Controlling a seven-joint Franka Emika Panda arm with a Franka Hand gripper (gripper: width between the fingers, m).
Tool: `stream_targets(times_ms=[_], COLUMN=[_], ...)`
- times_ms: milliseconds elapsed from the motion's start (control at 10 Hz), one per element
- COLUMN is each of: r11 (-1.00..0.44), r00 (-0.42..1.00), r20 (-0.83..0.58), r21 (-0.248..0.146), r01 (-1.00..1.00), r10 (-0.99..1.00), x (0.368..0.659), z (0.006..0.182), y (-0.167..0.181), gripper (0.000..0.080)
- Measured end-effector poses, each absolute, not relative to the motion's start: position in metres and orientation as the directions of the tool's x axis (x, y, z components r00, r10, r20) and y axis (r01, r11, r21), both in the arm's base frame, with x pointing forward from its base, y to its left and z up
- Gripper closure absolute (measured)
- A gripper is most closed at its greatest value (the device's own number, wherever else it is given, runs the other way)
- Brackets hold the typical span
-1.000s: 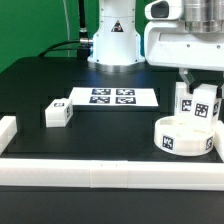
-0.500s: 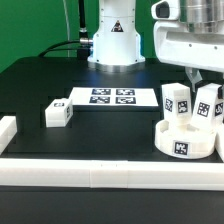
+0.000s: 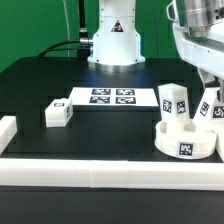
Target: Assemble stool
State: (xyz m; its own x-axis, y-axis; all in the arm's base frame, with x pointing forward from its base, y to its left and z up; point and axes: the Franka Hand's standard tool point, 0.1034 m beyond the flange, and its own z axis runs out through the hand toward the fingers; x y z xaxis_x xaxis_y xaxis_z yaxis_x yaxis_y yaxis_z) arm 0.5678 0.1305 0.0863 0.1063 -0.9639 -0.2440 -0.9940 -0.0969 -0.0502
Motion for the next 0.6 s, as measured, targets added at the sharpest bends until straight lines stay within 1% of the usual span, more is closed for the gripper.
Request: stream_targets(times_ms=[200,300,400,500,600], r11=[0.015,0.043,0.105,0.102,0.085], r00=[-0.007,-0.036,-0.099,-0.096,-0.078], r20=[-0.263,-0.268,-0.274,-0.274,-0.274], r21=[-0.03,-0.023,-0.007,-0.007,-0.012], r01=[-0.999,-0.999,-0.994,-0.995,-0.996], r10=[-0.965,-0.963,-0.957,-0.957,-0.959], x=[0.5682,0.5683,0.5684,0.5682,0.5681], z=[0.0865,0.0865,0.0865,0.0865,0.0865], y=[0.1333,0.133,0.1338,0.1345,0.1349], gripper=[0.0461,0.0461,0.0461,0.0382,0.0247])
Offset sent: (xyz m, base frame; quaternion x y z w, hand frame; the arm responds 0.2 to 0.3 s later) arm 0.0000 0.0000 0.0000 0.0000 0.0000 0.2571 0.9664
